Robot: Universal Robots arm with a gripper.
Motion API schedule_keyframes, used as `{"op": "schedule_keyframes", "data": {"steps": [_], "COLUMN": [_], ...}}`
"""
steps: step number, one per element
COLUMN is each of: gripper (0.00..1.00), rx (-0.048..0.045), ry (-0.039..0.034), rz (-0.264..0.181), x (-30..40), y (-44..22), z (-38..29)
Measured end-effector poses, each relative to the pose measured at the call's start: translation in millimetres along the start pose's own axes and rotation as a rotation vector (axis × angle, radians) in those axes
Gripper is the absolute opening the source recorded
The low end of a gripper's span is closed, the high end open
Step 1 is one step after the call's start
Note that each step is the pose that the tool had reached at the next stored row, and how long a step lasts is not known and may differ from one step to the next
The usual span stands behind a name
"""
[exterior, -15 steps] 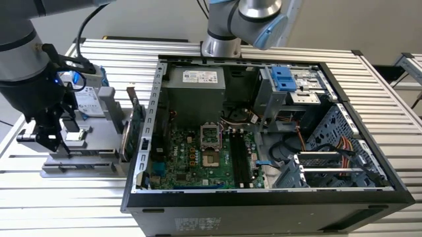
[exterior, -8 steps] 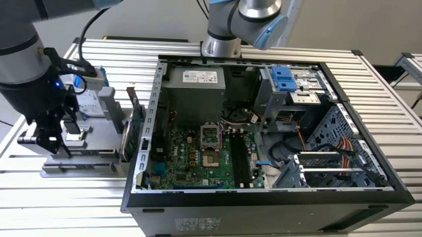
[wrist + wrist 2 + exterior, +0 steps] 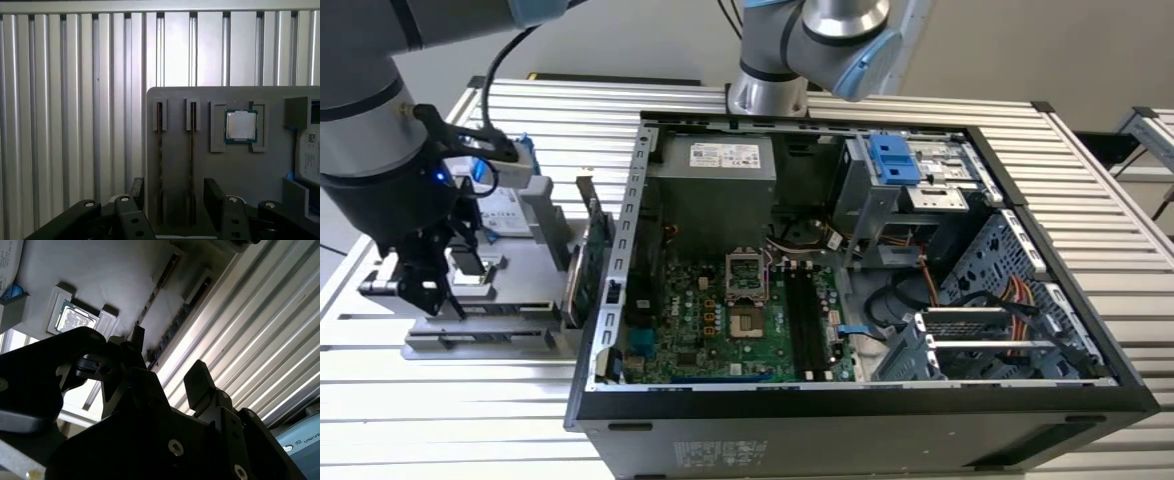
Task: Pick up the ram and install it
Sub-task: 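Pick up the ram and move it above insertion slot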
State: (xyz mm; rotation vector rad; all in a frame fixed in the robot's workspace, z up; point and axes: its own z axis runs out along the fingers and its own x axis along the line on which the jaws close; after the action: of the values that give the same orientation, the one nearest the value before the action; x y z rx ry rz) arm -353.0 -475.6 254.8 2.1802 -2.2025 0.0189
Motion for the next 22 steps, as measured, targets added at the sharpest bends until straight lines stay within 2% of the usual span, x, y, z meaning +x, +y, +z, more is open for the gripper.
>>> {"op": "schedule_keyframes", "data": {"steps": [17, 22], "gripper": [1.0, 1.0], "rx": [0.0, 0.0001], "ry": [0.0012, 0.0011], "rz": [0.0, 0.0], "x": [-0.7, -0.5], "y": [-0.5, -2.6], "z": [17.9, 22.7]}}
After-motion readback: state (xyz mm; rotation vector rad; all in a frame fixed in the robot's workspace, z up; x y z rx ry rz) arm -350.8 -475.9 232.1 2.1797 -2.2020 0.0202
